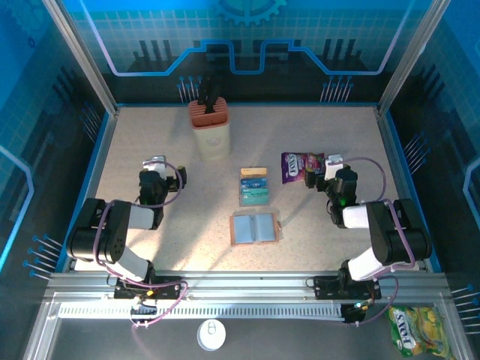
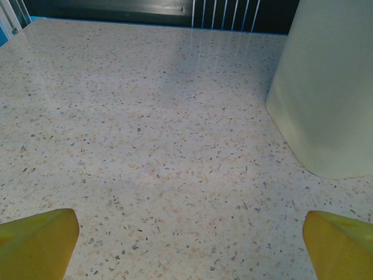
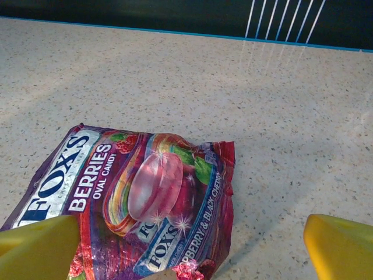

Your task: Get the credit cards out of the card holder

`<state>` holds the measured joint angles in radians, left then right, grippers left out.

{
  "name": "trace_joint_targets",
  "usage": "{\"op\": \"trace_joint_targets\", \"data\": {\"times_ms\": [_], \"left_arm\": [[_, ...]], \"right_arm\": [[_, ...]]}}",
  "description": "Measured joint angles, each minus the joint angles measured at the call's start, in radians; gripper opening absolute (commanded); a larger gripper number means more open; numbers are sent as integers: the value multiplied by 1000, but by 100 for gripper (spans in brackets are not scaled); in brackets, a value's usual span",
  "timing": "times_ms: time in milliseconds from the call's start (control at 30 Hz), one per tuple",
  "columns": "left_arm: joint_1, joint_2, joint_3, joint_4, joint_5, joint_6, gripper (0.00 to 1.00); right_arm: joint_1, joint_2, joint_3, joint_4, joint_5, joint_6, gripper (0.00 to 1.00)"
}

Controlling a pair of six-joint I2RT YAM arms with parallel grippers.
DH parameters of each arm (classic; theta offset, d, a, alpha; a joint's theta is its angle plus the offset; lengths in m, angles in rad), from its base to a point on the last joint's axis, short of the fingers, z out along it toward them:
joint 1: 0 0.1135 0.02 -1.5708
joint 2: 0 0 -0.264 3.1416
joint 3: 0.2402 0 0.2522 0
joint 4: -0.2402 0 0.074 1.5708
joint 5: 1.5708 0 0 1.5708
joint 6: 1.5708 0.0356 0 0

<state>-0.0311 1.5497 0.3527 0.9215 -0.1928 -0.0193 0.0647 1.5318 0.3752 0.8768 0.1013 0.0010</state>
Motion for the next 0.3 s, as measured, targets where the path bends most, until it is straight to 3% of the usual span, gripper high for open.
{"op": "trace_joint_targets", "data": {"times_ms": [300], "left_arm": [[-10,0,0,4,0,19,99]], "right_arm": [[-2,0,6,-12,-51,-12,100]]}}
